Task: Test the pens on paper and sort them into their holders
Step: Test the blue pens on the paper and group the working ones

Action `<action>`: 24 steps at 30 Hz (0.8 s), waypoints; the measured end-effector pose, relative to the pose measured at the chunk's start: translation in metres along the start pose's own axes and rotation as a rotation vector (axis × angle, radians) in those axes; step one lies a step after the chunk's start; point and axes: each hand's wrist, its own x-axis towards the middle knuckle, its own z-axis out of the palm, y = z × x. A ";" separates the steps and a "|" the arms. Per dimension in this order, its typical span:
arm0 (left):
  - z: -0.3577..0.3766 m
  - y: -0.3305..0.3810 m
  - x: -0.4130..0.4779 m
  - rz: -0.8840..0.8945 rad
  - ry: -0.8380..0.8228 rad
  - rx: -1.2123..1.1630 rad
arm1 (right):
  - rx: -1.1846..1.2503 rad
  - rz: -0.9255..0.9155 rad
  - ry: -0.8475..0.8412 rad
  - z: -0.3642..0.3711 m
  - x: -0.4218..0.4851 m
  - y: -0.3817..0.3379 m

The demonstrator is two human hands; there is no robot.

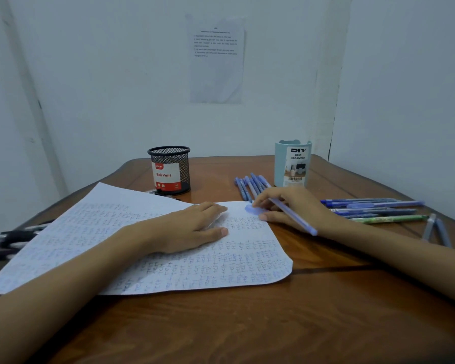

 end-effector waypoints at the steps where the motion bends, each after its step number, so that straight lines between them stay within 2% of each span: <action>1: 0.000 0.000 0.000 0.002 0.025 -0.002 | -0.021 -0.020 0.004 0.001 0.001 0.003; 4: 0.001 0.001 -0.002 0.019 0.152 -0.040 | -0.012 -0.024 0.061 -0.001 0.002 -0.002; 8: -0.001 0.005 -0.002 0.134 0.442 -0.099 | 0.152 -0.030 0.099 -0.004 -0.003 -0.014; 10: -0.004 0.008 -0.002 0.199 0.518 -0.173 | 0.216 -0.032 0.095 0.000 -0.006 -0.021; 13: -0.005 0.012 -0.002 0.279 0.551 -0.245 | 0.322 -0.061 0.066 0.004 -0.009 -0.027; 17: -0.003 0.014 -0.001 0.286 0.502 -0.293 | 0.409 -0.047 0.010 0.006 -0.010 -0.028; 22: -0.002 0.009 0.002 0.231 0.514 -0.439 | 0.721 0.154 -0.047 0.003 -0.005 -0.030; 24: -0.003 0.006 0.003 0.197 0.528 -0.524 | 0.762 0.228 0.026 -0.001 -0.004 -0.036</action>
